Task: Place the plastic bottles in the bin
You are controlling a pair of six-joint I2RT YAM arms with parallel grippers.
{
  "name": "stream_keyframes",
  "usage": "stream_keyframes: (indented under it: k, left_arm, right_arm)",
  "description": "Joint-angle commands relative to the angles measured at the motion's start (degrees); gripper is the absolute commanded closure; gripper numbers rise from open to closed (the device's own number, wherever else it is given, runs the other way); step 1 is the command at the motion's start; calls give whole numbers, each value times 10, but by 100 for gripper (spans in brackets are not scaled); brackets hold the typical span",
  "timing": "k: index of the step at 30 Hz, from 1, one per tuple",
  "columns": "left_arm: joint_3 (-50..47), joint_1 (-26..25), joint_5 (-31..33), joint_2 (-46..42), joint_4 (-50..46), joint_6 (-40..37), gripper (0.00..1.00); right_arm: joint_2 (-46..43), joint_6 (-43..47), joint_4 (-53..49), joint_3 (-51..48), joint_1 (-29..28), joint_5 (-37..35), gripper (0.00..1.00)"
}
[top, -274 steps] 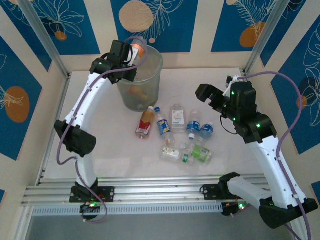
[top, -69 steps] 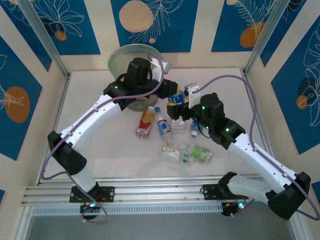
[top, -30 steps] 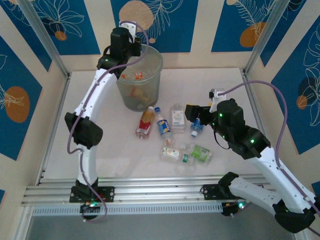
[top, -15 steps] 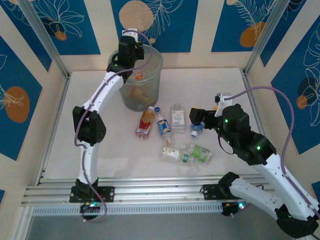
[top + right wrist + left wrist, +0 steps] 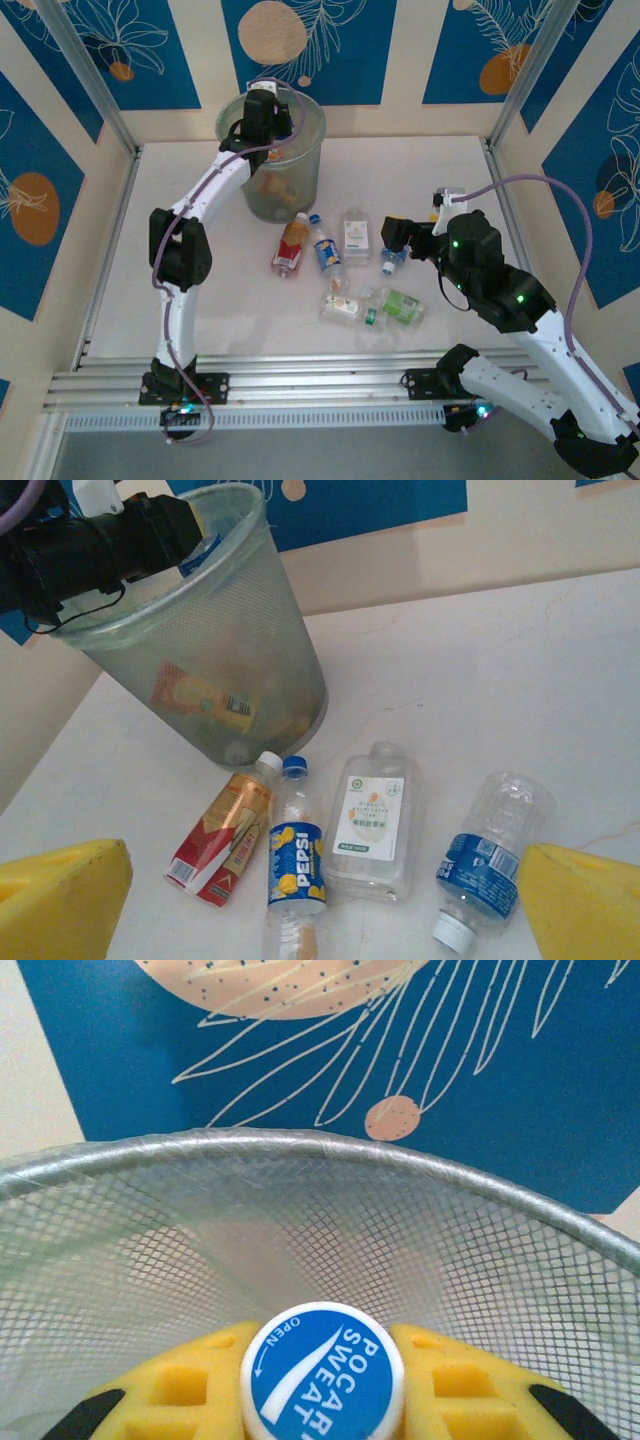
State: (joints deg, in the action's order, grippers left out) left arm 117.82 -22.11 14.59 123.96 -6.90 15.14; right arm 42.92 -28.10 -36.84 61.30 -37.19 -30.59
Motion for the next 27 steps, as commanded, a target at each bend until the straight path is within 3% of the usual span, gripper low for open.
stream_keyframes:
  k: [1, 8, 14, 21, 27]
  left_arm:
    - [34, 13, -37, 24, -22, 24, 81]
    - [62, 26, -21, 40, -73, 50, 76]
    - [9, 31, 27, 3, -48, 70, 68]
    - [-8, 32, 109, -44, -56, 88, 35]
    - [-27, 31, 154, -92, -54, 85, 27]
  right_arm:
    - [-1, -18, -25, 9, -5, -24, 1]
    - [15, -40, -62, 13, -5, -38, 1]
    - [16, -41, -59, 4, -5, -36, 1]
    - [16, -37, -53, 4, -5, -32, 1]
    - [20, -47, -59, 7, -4, -39, 1]
